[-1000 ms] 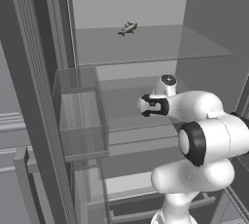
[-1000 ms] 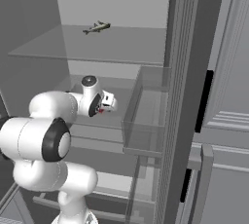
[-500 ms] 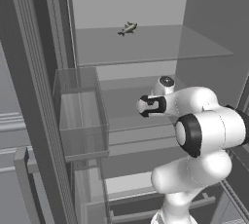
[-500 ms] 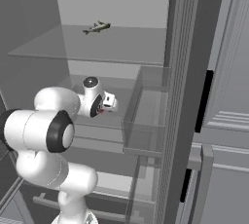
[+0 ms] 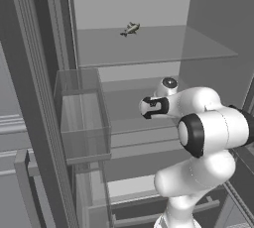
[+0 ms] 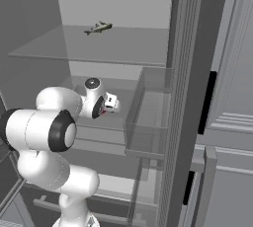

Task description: Take the strawberry from the fridge and place it on top of the pancake, located on the dining counter.

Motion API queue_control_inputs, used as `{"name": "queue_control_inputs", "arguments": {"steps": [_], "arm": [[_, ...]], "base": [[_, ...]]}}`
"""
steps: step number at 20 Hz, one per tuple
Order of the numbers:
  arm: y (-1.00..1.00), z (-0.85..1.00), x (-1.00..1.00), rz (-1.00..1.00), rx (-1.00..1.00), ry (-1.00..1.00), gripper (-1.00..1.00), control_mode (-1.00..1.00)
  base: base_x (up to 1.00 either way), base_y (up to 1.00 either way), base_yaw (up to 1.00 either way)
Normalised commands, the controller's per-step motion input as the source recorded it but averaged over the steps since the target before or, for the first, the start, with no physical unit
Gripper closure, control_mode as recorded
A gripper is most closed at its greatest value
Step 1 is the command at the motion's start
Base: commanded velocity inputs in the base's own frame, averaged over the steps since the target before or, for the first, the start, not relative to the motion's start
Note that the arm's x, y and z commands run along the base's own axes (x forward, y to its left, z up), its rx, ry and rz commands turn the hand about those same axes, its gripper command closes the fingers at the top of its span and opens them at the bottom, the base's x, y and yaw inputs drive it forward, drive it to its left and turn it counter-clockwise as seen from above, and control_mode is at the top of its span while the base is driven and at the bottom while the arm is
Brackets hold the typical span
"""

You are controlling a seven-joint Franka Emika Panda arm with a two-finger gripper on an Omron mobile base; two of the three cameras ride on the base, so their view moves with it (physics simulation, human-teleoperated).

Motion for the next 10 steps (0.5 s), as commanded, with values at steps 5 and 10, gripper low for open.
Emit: {"name": "queue_control_inputs", "arguments": {"steps": [5,10], "arm": [[0.01,-0.13,0.00,0.01,0.00,0.00,1.00,-1.00],[0.00,0.00,-0.08,0.00,0.00,0.00,1.00,-1.00]], "base": [[0.00,0.00,0.00],[0.00,0.00,0.00]]}}
